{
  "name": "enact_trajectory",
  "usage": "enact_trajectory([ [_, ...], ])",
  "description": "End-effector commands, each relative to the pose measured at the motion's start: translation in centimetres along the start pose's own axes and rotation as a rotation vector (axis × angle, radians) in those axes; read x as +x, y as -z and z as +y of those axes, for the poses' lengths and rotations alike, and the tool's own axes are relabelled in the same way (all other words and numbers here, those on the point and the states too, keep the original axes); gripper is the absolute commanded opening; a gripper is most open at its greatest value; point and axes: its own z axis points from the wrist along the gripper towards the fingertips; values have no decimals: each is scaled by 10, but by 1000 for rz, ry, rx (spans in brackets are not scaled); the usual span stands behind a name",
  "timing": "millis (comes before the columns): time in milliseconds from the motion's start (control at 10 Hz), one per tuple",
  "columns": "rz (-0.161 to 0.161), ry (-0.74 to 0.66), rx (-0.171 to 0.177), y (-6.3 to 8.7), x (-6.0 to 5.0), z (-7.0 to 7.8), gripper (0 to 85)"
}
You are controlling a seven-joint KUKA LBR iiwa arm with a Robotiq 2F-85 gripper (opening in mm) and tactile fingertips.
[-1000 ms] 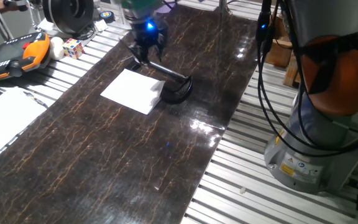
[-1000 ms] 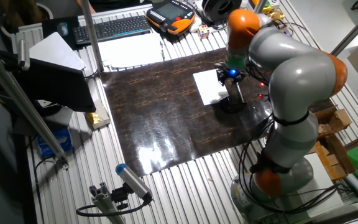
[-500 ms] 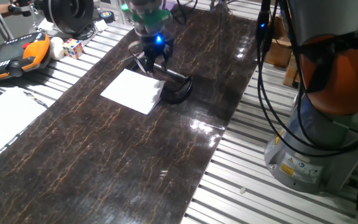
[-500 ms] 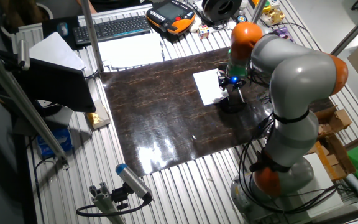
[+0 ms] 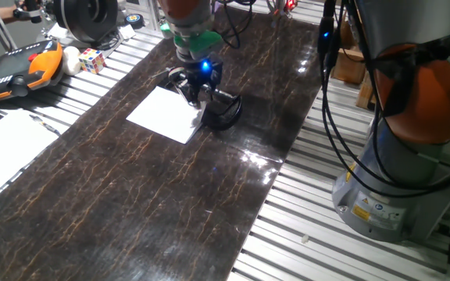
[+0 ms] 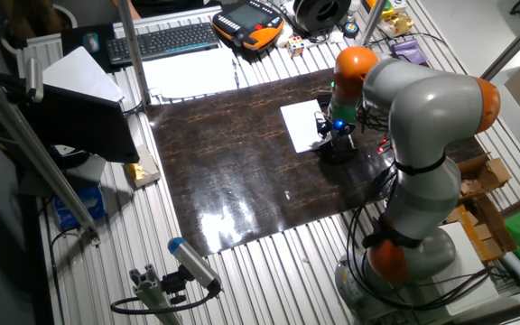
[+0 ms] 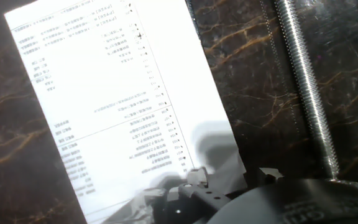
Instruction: Unfold a piece of paper
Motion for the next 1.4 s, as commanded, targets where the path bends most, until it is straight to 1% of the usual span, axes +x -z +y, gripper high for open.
enact_trajectory([
  [0, -4, 0, -4, 0, 0, 1, 447],
  [100, -12, -3, -8, -1, -1, 1, 430],
  [400, -13, 0, -13, -2, 0, 0, 417],
  [600, -19, 0, -26, -4, 0, 1, 373],
  [800, -23, 8, -39, -6, 0, 1, 297],
  [1000, -33, 21, -43, -6, -1, 2, 213],
  [1100, -30, 30, -55, -4, -1, 3, 170],
  [1200, -31, 31, -73, -3, -2, 4, 80],
  [1300, -35, 36, -75, -2, -3, 6, 17],
])
